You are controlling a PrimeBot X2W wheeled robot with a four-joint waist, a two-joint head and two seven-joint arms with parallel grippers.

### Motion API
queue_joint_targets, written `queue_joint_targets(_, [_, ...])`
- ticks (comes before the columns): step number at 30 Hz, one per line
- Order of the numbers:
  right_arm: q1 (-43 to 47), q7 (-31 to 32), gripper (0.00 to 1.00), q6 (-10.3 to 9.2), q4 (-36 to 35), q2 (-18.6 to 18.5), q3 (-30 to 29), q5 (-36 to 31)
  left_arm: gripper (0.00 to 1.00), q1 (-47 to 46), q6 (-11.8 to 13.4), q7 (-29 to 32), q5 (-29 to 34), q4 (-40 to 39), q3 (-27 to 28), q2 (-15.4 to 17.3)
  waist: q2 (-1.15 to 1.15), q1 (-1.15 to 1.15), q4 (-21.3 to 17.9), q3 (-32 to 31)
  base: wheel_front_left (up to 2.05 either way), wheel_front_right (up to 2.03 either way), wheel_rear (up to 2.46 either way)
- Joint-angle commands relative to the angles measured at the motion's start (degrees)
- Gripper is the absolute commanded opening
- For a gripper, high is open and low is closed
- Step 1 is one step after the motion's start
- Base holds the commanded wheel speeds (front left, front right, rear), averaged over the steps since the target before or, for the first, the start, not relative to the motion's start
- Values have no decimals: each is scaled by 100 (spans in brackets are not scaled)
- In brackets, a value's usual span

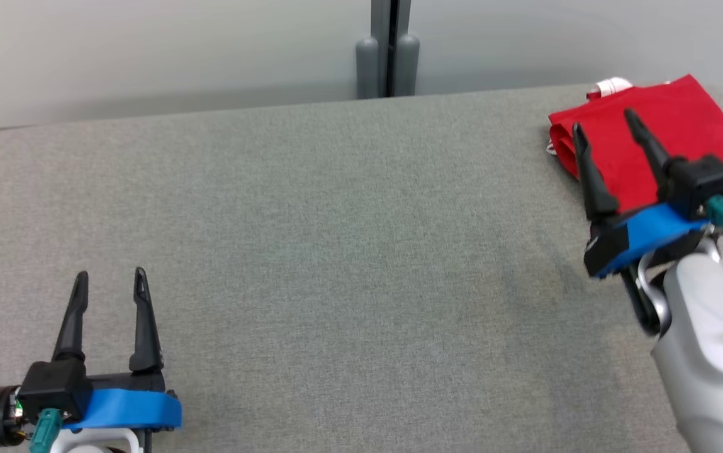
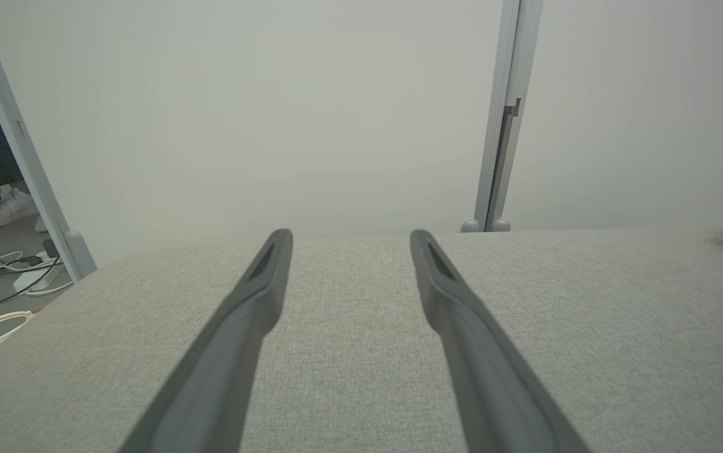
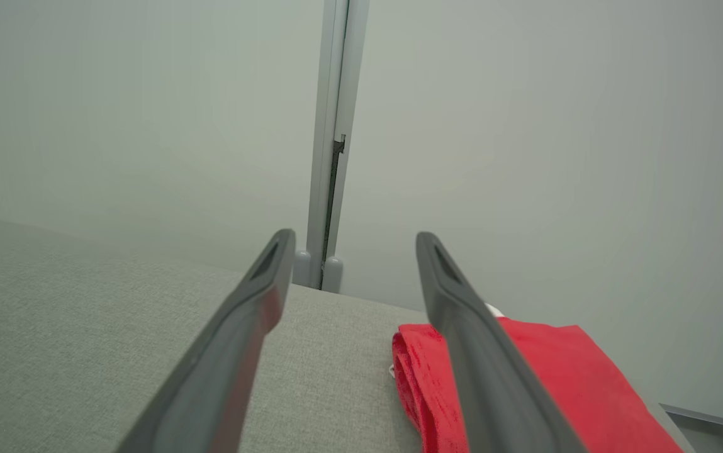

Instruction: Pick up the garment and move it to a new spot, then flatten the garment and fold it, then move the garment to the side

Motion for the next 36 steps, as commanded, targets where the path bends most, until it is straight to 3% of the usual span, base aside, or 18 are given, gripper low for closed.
queue_joint_targets(1, [232,-33,100,1,-92,43,-18,67,100,68,23,-12,39,19,-20,-22,0,2,86,-202,0,0,0])
queue_joint_targets(11, [1917,-35,100,1,-922,393,-457,301,100,349,10,-12,9,212,-145,-120,0,2,175,-673,0,0,0])
queue_joint_targets(21, [3182,258,100,1,-2253,913,-830,28,100,450,-17,-13,10,282,-244,-171,0,2,218,-835,0,0,0])
queue_joint_targets(29, [3759,671,100,1,-3189,1044,-915,-110,100,479,-1,-12,-17,286,-290,-196,0,2,328,-929,0,0,0])
queue_joint_targets(36, [4009,878,100,1,-3473,1048,-908,96,100,492,-2,-12,-43,260,-314,-183,0,2,418,-951,0,0,0])
